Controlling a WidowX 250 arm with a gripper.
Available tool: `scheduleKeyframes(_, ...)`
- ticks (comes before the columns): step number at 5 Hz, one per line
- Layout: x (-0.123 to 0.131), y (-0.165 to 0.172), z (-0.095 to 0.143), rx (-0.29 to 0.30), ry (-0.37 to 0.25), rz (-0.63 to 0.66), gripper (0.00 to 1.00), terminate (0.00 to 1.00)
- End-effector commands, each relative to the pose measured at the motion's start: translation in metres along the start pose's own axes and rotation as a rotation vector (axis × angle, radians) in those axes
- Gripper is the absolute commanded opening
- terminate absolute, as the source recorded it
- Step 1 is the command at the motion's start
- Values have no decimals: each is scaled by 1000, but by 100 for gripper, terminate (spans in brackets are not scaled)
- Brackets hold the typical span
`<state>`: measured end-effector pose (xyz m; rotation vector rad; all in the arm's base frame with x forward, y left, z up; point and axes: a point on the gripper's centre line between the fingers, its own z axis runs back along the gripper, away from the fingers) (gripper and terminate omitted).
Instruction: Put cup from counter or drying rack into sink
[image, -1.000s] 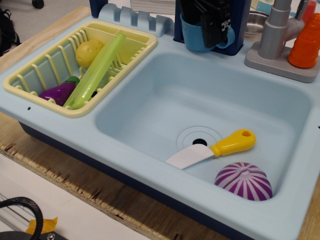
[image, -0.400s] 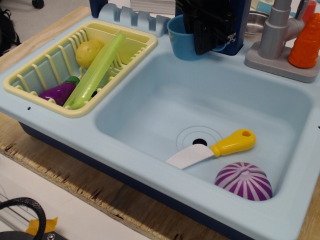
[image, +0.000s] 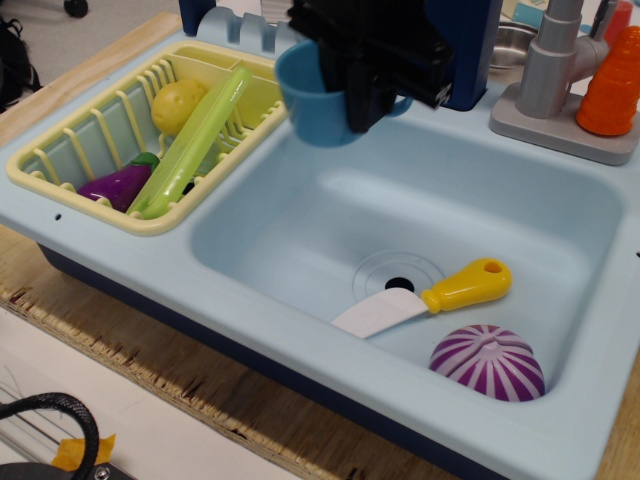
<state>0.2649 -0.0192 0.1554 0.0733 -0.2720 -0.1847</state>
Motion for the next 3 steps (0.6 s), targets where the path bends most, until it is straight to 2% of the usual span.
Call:
scheduleKeyframes(1, -11, -1, 2, -5, -45, 64, 100, 0)
scheduleKeyframes(2, -11, -1, 2, -5, -45, 64, 100, 0)
scheduleKeyframes(3, -11, -1, 2, -5, -45, 64, 100, 100)
